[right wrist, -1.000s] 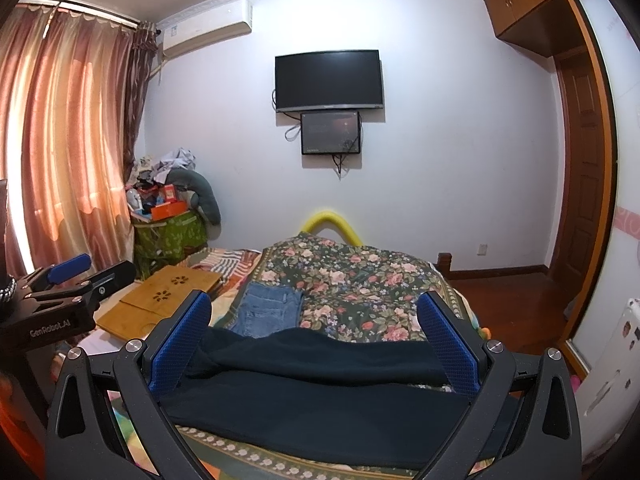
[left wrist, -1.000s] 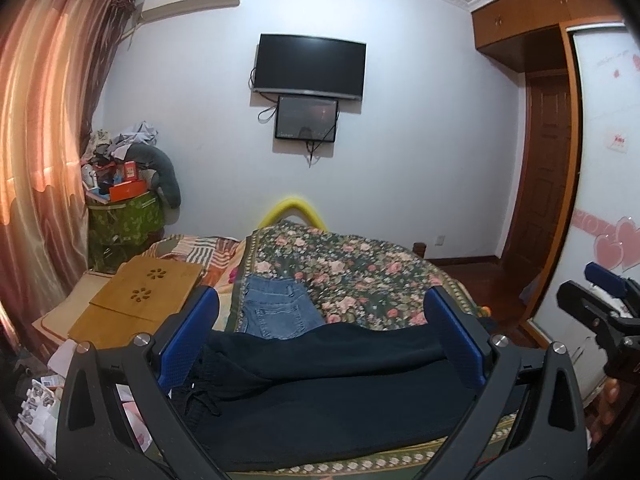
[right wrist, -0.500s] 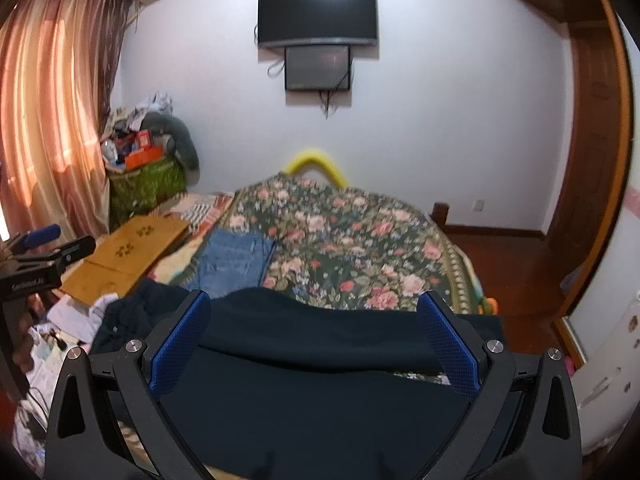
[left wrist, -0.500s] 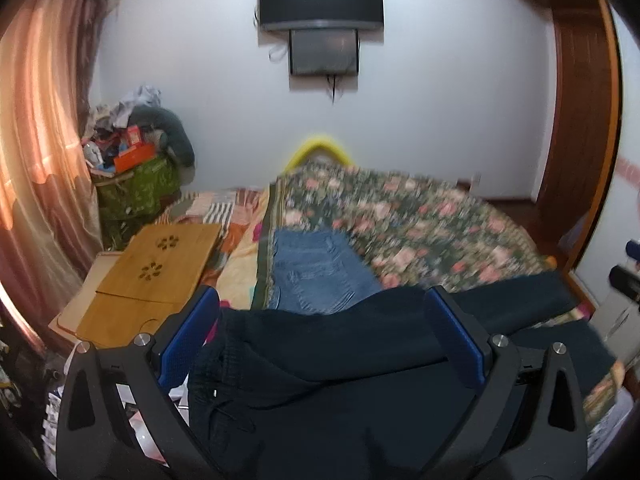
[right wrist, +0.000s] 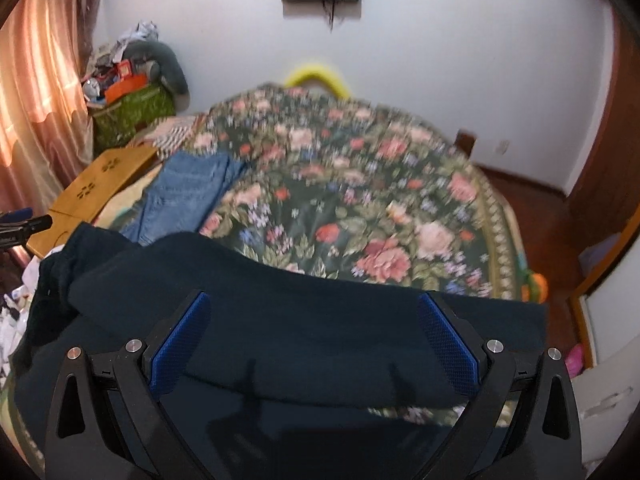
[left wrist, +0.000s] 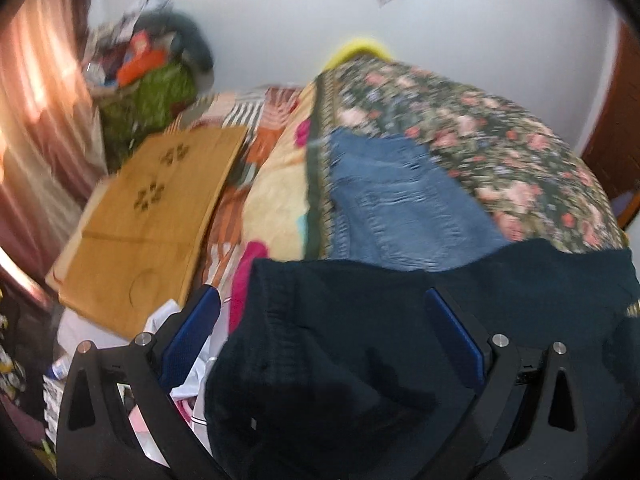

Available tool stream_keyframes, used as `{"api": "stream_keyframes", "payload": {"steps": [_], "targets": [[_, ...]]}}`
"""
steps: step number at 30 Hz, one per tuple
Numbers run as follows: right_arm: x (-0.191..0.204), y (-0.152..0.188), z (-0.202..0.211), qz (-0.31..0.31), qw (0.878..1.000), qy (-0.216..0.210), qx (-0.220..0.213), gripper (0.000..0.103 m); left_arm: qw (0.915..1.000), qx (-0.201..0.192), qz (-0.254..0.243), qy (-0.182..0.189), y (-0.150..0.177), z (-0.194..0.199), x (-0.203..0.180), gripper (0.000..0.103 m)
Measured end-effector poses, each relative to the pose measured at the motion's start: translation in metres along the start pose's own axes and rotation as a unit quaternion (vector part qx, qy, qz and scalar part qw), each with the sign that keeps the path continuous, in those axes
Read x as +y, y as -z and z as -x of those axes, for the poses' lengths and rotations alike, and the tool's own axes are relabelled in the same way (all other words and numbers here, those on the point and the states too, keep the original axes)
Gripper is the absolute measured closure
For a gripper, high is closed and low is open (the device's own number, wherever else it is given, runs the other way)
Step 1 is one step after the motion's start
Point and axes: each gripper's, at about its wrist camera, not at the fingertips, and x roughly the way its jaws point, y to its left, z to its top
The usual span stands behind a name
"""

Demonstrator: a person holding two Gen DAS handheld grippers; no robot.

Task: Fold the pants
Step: 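Grasp the navy sweatpants waistband with both grippers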

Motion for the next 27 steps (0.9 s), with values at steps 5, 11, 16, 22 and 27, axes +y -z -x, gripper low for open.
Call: {"api": "stream_keyframes", "payload": {"steps": [5,11,16,22,27], "targets": [[-0.009,-0.005,-0.042,0.037,0.998,-0.035,0.037,0.003,0.9971,0.064,0.037,0.016,-0.006,-0.049,0.030,0.026],[-0.024,-0.019,-0.089,0.080,0.992,-0.055,0.079,0.010,0.9923,0.112,0.046,0.026,-0.013,-0.095,0.037,0.044],[-0.024,-0.016,-0.136,0.091,0.982,-0.073,0.149,0.015,0.9856,0.157,0.063,0.007,-0.015,-0.136,0.040,0.067],[0.000,-0.010,-0.141,0.153,0.977,-0.064,0.135,0.048,0.9875,0.149,0.046,-0.023,-0.015,-0.130,0.032,0.077],[0.010,0.004,-0.132,0.139,0.978,-0.073,0.141,0.088,0.9926,0.102,0.035,-0.055,-0.021,-0.098,0.031,0.084]]}}
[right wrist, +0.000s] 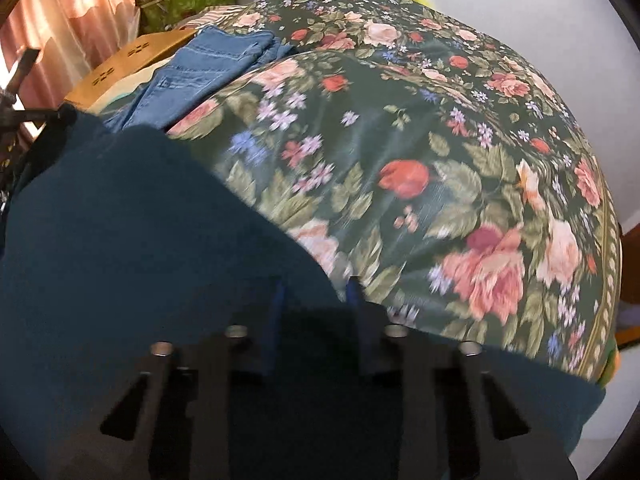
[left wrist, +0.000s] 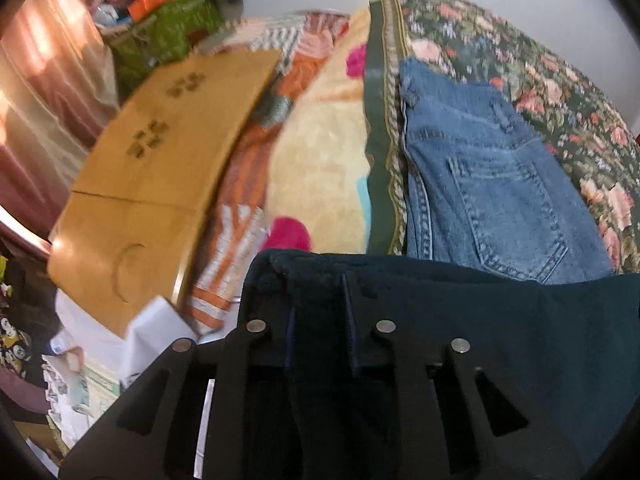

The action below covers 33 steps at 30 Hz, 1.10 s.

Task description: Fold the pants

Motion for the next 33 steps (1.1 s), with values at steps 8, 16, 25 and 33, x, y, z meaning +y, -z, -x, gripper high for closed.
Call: {"api": "stream_keyframes", "payload": {"steps": [8,16,25,33], "targets": [[-0.006,-0.008,0.047,-0.037,0.997,0.032,-0.054,0.094,0.9980,-0.060,0.009,0.016,-0.024,0.058,0.014,0.086],[-0.002,-0.020,0.122,-0.080,0.984,0.072,-0.144,0.095,0.9919,-0.124,-0.008,0.026,-0.037,0.114,0.011,0.086],[0.037,0.041,0.158,-0.080,0.984,0.053,-0.148,0.095,0.9855,-0.152,-0.045,0.060,0.026,0.151,0.026,0.086],[0.071,0.102,0.171,-0.103,0.984,0.027,-0.144,0.095,0.9797,-0.171,-0.079,0.070,0.093,0.180,0.035,0.086]]}}
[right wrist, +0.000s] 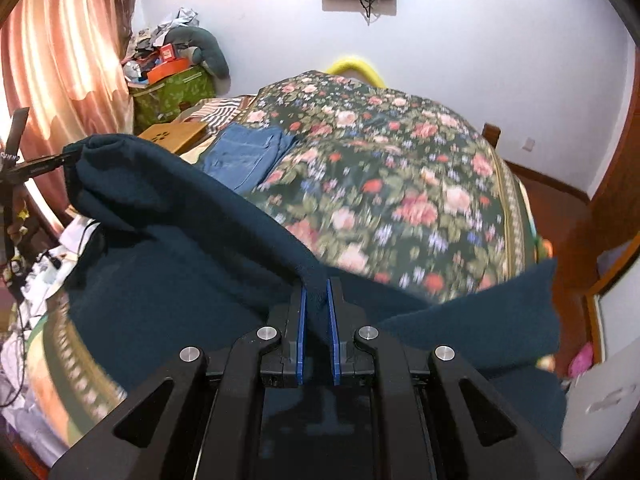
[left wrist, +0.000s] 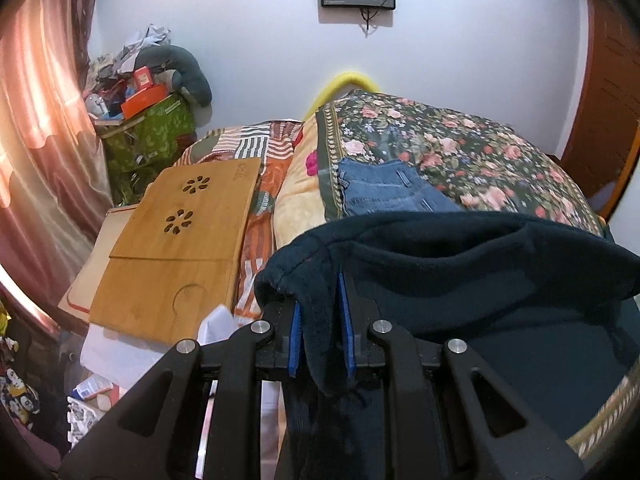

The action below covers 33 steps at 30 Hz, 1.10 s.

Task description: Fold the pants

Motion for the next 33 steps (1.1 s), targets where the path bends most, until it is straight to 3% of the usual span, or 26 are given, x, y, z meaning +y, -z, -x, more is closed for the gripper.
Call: {"api": "stream_keyframes", "payload": {"steps": [5,11,14,18,19,22,26,28,30,33], "targets": [[0.010,0.043,0.005,-0.026,0.999,-0.015,0.015,0.095,0.9998,0.017,-0.003,-0.014,0.042,0.010,0.003,0.086],[0.013,0.078,-0.001,-0.053,0.998,-0.025,0.039,0.094,0.9963,0.080,0.030,-0.004,0.099,0.005,0.018,0.085],[0.015,0.086,-0.004,-0.062,0.996,-0.029,0.056,0.089,0.9951,0.091,0.034,-0.014,0.112,0.008,0.016,0.085],[0.012,0.086,0.005,-0.073,0.995,-0.025,0.063,0.082,0.9948,0.094,0.035,-0.017,0.102,0.017,0.011,0.085],[0.009,0.084,0.010,-0.080,0.994,-0.027,0.063,0.080,0.9950,0.093,0.034,-0.015,0.097,0.019,0.009,0.079],[-0.003,0.081,0.024,-0.094,0.994,-0.020,0.051,0.065,0.9962,0.078,0.032,-0.022,0.080,0.026,0.004,0.037],[-0.035,0.071,0.045,-0.114,0.993,0.008,0.031,0.061,0.9988,0.037,0.028,-0.013,0.052,0.044,-0.002,0.034],[-0.049,0.064,0.052,-0.124,0.992,0.018,0.022,0.060,0.9994,0.020,0.027,-0.013,0.037,0.049,-0.007,0.026],[-0.071,0.056,0.056,-0.134,0.990,0.044,0.011,0.050,0.9995,0.014,0.028,-0.011,0.023,0.046,-0.014,0.021],[-0.103,0.043,0.053,-0.152,0.986,0.070,0.004,0.048,0.9990,0.025,0.037,0.003,0.004,0.030,-0.028,0.020]]}}
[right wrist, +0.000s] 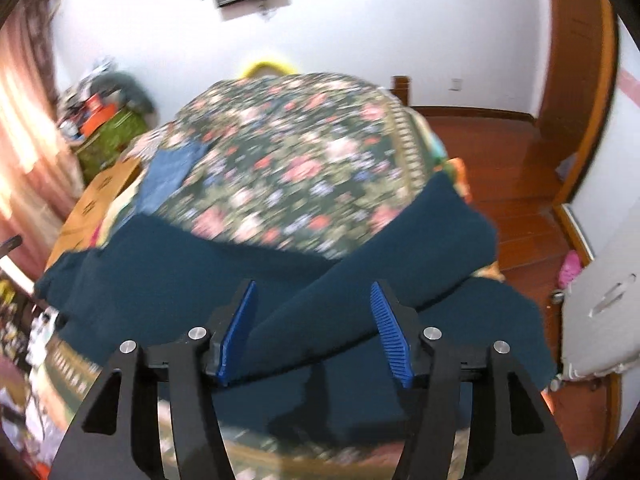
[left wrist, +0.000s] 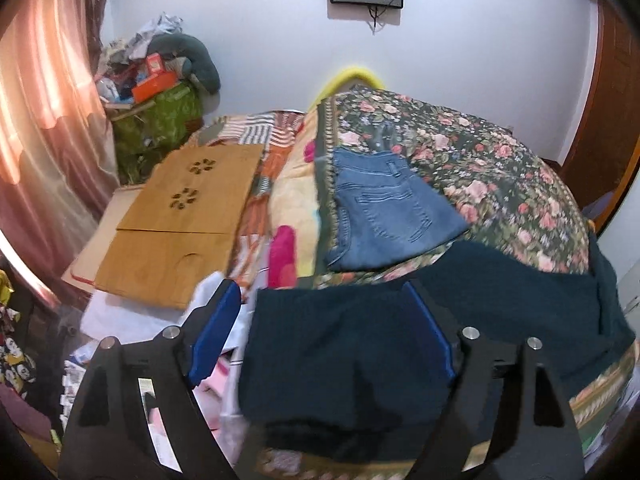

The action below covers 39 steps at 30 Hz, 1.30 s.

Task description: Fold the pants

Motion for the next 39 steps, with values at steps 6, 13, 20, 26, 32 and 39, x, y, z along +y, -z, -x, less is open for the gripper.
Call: {"api": "stream_keyframes", "payload": {"steps": [6,13,20,26,32,39], "targets": [[-0.043,-0.036,-0.048,-0.040,0.999,0.029,0.016,0.048,0.9990,0.040,-0.010,0.020,-0.028,-0.053,-0.046,0.020],[-0.089,-0.057,-0.141,-0.094,0.991,0.066,0.070,0.048,0.9957,0.079,-0.039,0.030,-0.037,-0.121,-0.094,0.020],[-0.111,-0.055,-0.193,-0.108,0.986,0.103,0.081,0.049,0.9884,0.140,-0.046,0.037,-0.014,-0.167,-0.112,0.020],[-0.125,-0.054,-0.182,-0.125,0.983,0.110,0.073,0.093,0.9842,0.168,-0.028,0.049,-0.009,-0.165,-0.114,0.020],[-0.148,-0.046,-0.120,-0.140,0.986,0.082,0.042,0.094,0.9840,0.165,-0.042,0.052,-0.003,-0.137,-0.130,0.020],[-0.184,-0.037,-0.020,-0.152,0.985,0.082,-0.029,0.094,0.9783,0.175,-0.083,0.072,0.017,-0.108,-0.178,0.020]]}}
